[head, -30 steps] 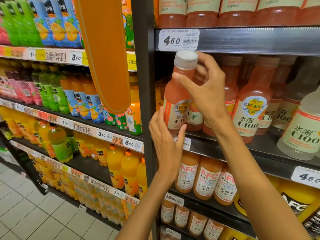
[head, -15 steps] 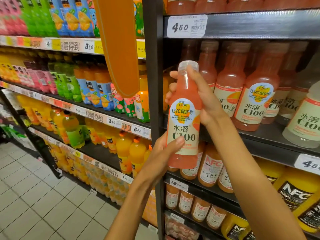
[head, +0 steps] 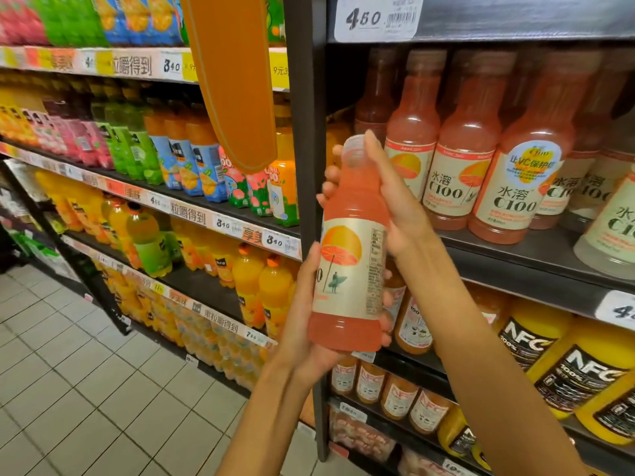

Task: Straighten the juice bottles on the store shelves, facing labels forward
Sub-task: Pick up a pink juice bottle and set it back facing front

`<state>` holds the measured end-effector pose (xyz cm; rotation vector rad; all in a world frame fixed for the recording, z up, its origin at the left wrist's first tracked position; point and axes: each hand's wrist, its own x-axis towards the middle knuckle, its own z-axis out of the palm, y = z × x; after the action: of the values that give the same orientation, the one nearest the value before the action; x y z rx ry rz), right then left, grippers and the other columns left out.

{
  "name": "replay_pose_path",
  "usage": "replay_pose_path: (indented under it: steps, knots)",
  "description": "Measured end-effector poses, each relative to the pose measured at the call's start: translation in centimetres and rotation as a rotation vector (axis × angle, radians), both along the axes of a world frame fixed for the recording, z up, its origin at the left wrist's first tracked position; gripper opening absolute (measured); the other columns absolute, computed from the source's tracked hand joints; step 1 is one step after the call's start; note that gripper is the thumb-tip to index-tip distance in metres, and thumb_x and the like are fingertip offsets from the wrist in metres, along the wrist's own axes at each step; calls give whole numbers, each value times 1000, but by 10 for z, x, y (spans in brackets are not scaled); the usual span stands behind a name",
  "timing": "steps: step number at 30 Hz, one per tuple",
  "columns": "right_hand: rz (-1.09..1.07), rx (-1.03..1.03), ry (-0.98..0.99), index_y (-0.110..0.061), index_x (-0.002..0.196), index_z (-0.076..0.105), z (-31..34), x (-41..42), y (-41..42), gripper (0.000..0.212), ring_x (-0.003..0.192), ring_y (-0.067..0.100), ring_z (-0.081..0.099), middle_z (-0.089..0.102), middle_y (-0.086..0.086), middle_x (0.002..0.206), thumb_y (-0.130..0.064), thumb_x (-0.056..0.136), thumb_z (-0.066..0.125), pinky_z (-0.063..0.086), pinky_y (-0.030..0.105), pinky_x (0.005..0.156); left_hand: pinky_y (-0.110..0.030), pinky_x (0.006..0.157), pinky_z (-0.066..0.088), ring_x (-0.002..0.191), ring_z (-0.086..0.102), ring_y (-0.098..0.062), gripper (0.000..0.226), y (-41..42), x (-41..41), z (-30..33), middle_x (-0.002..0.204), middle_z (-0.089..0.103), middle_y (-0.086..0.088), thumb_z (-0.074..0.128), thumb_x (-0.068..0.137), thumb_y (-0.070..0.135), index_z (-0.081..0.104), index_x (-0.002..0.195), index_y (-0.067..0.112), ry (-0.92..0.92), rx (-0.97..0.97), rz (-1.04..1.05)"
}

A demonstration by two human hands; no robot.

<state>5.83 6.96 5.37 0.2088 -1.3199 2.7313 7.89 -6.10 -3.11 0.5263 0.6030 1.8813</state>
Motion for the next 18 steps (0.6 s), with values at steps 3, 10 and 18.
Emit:
replay_pose_path:
  steps: [3, 10, 18]
  knots:
    - [-46, 100, 43, -15, 100, 48, -1, 1, -2, 22, 55, 16, 61, 60, 3, 63, -37, 95, 50, 54, 30, 61, -37, 67, 55, 77, 63, -25, 72, 0, -1, -6, 98, 63, -14, 40, 86, 66, 58, 119, 5, 67, -20, 58]
    - [-336, 390, 39, -19, 101, 55, 4, 5, 4, 21, 62, 20, 69, 67, 4, 69, -36, 90, 62, 55, 28, 55, -38, 81, 58, 92, 70, -21, 66, -3, -7, -9, 108, 71, -7, 42, 81, 63, 57, 128, 19, 292, -211, 405]
    - [40, 60, 15, -13, 96, 55, -5, 0, 5, 27, 65, 20, 66, 65, 5, 68, -38, 91, 49, 57, 33, 70, -40, 71, 56, 77, 67, -28, 74, 3, -4, -9, 95, 66, -19, 28, 93, 66, 56, 122, 4, 146, -111, 110]
